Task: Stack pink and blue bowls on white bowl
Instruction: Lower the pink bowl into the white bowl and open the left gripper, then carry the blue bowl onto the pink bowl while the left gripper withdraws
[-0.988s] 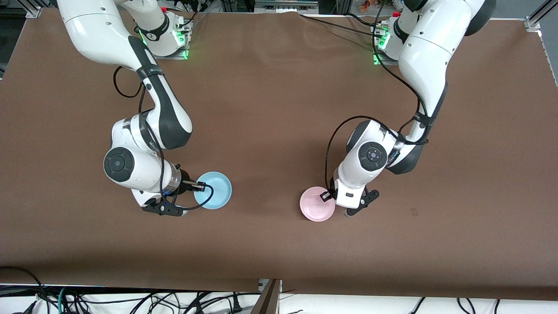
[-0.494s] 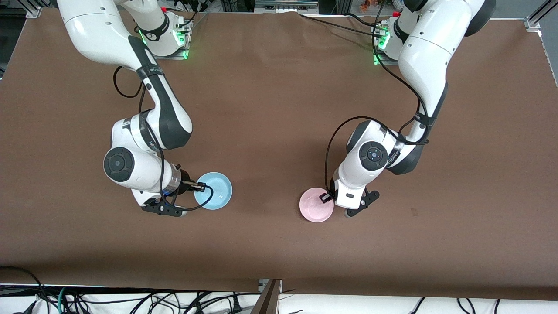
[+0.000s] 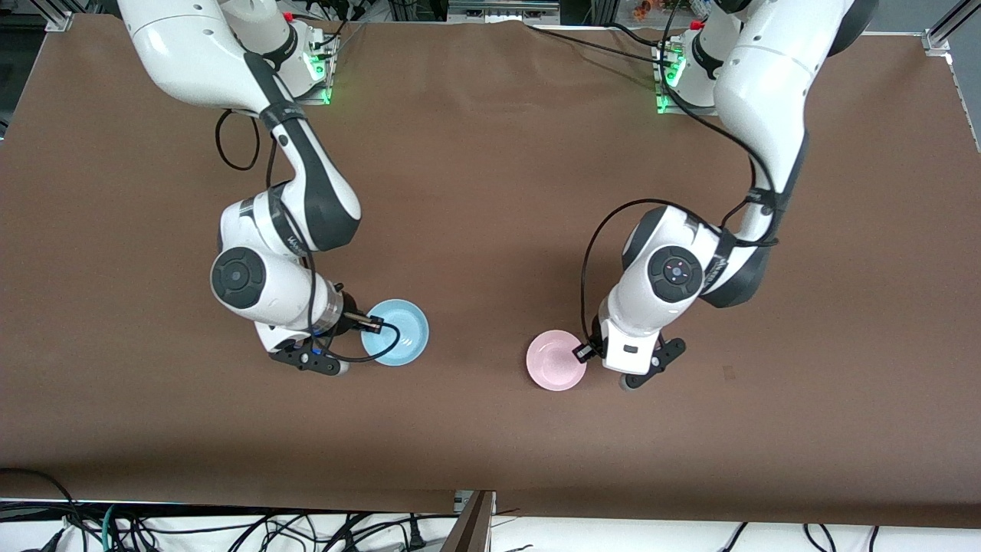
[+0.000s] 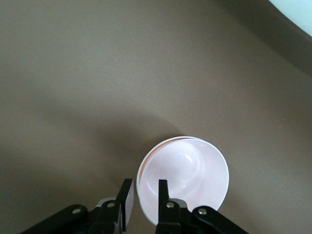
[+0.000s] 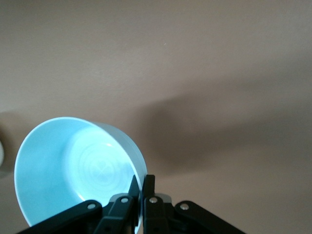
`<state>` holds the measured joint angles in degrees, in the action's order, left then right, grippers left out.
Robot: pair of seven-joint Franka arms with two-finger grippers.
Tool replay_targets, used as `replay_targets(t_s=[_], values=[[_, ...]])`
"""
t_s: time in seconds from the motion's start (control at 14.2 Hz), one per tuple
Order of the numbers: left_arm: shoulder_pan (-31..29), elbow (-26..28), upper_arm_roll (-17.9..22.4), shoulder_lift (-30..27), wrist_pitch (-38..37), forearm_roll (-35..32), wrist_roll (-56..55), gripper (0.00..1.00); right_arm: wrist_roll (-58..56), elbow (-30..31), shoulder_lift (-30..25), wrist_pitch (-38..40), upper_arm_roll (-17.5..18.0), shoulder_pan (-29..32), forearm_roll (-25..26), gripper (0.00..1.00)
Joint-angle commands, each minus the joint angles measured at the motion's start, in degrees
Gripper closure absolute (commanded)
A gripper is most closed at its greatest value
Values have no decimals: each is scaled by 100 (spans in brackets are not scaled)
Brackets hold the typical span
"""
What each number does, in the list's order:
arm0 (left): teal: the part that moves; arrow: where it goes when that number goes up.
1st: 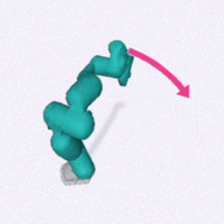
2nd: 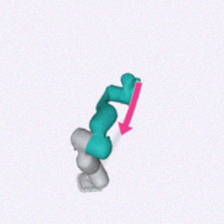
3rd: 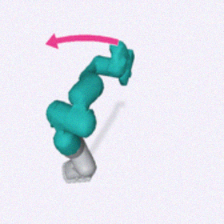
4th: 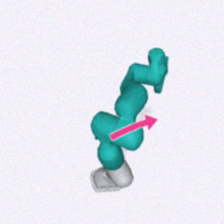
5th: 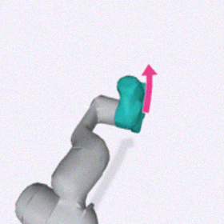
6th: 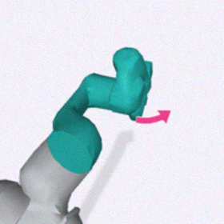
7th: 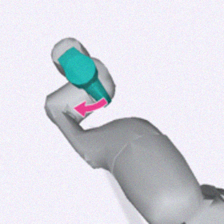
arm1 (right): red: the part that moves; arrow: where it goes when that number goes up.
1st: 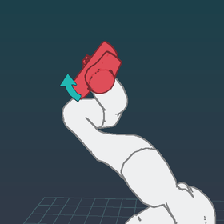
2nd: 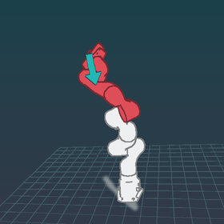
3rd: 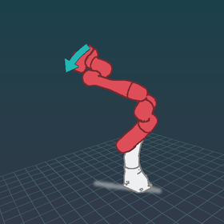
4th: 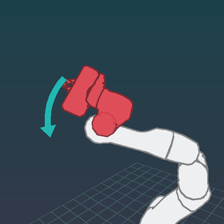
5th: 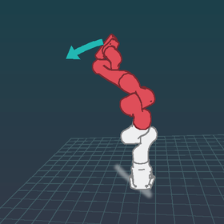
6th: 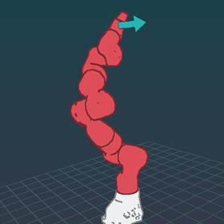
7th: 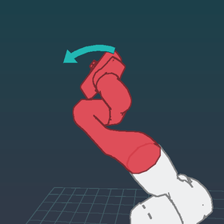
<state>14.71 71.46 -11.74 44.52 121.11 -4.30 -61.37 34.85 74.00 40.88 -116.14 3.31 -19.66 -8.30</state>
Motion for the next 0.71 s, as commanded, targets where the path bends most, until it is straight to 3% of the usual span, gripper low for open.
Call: replay_targets(t_s=[0.0, 0.21, 0.42, 0.64], values=[[-195, -789, 5, -92, -1313, -107, 526, 71, 1037, -184, 52, -75, 116, -301, -84, 94], [-704, -1650, -48, -171, -2677, -45, 1493, 71, 2391, -184, 288, -1249, 267, -748, -110, 94], [-1476, -1758, -65, -610, -2891, 234, 1820, 69, 3438, -385, 849, -2646, 267, -1276, -128, 94], [-2452, -1714, -65, -734, -2988, 665, 2924, 69, 4108, -1130, 1675, -3773, 267, -1628, -128, 94]])
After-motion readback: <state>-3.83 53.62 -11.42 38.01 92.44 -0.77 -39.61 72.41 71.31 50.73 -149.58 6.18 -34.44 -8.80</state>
